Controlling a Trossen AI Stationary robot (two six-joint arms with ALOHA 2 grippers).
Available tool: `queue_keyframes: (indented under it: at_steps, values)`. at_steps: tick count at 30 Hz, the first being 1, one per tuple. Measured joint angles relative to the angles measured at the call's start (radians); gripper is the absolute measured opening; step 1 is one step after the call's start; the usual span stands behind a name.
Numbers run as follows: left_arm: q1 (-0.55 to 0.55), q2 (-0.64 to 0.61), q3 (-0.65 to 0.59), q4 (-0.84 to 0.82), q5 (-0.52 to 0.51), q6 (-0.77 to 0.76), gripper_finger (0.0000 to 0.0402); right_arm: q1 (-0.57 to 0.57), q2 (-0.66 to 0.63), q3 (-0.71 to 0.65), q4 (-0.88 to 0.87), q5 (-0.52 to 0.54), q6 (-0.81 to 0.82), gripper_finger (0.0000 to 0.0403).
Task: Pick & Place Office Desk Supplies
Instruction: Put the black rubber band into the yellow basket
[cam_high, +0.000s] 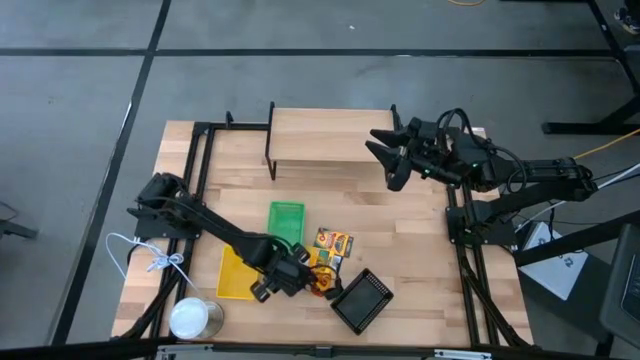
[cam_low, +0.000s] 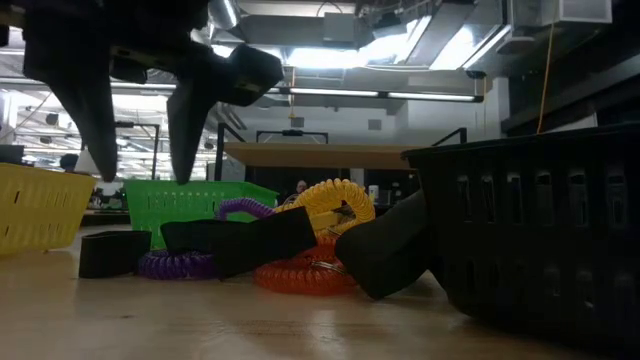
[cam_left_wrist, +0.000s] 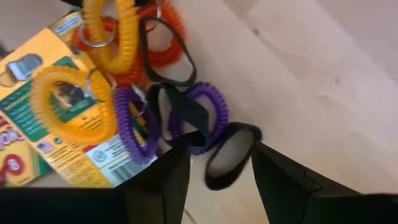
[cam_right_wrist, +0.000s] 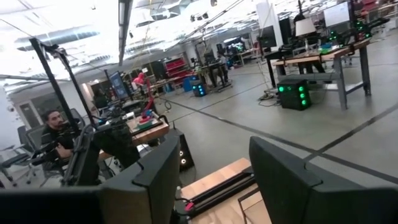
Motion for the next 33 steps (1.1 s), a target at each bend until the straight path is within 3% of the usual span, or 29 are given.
queue_keyframes:
  at_steps: [7,12,33]
  values:
    - [0.006,0.018,-0.001,-0.033,0.005,-0.015,0.0164,0.000,0.000,0.000,-0.011,-0.024,-0.001,0.0197]
    - [-0.003,0.039,-0.001,-0.073,0.067,-0.031,0.0164,0.000,0.000,0.000,-0.011,-0.025,-0.001,0.0197]
    - [-0.027,0.138,0.002,-0.038,0.061,-0.021,0.0159,0.000,0.000,0.000,-0.023,-0.025,0.004,0.0197]
